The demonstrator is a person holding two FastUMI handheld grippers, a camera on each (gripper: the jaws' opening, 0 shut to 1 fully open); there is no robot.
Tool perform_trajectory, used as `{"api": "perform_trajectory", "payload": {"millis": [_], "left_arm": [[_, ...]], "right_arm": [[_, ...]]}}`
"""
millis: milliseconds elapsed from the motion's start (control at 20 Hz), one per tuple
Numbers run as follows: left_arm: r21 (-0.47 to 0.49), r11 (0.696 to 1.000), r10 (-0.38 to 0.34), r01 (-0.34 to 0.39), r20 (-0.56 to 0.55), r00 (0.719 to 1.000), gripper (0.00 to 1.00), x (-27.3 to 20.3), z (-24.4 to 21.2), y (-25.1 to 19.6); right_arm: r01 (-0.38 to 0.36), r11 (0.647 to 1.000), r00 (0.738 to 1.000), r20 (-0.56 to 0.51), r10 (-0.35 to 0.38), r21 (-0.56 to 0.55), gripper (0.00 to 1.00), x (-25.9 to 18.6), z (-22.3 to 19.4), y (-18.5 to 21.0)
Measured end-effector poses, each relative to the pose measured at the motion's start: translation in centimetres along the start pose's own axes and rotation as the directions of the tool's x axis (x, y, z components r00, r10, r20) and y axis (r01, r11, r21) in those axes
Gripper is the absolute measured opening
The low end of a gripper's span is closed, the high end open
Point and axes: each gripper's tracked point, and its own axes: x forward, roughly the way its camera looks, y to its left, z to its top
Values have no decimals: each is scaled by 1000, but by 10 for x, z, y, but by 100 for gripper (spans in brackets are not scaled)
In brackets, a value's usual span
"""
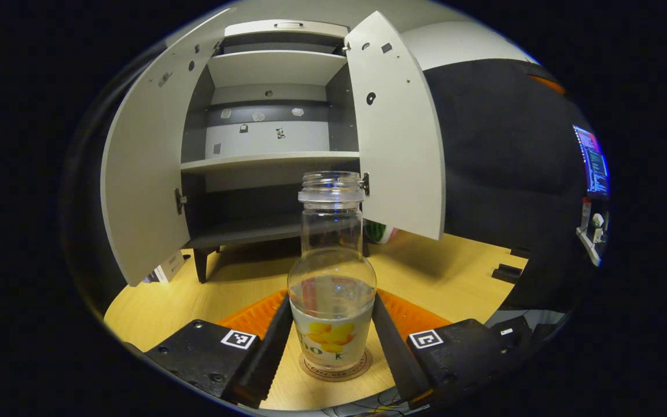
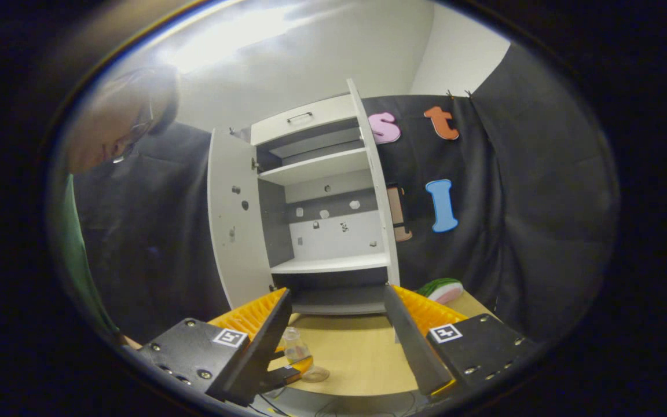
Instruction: Grasp the bottle in the cabinet with the left hand and place it on the coaster, then close the right door with the right hand and the left door with the left hand.
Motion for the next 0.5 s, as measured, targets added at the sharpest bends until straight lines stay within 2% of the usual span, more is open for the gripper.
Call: {"api": "perform_trajectory", "payload": {"millis": [200,350,500], "left_arm": [[-16,1000,-23,23,-42,999,81,10,-18,3],[-40,998,-59,56,-67,996,82,9,-18,-2],[-14,998,-57,56,-70,996,86,8,-16,1]], "right_arm": [[26,1000,999,22,-26,-1,98,7,4,-3],[17,1000,999,52,-17,5,99,8,10,-2],[18,999,997,74,-15,-29,98,10,10,-2]]}}
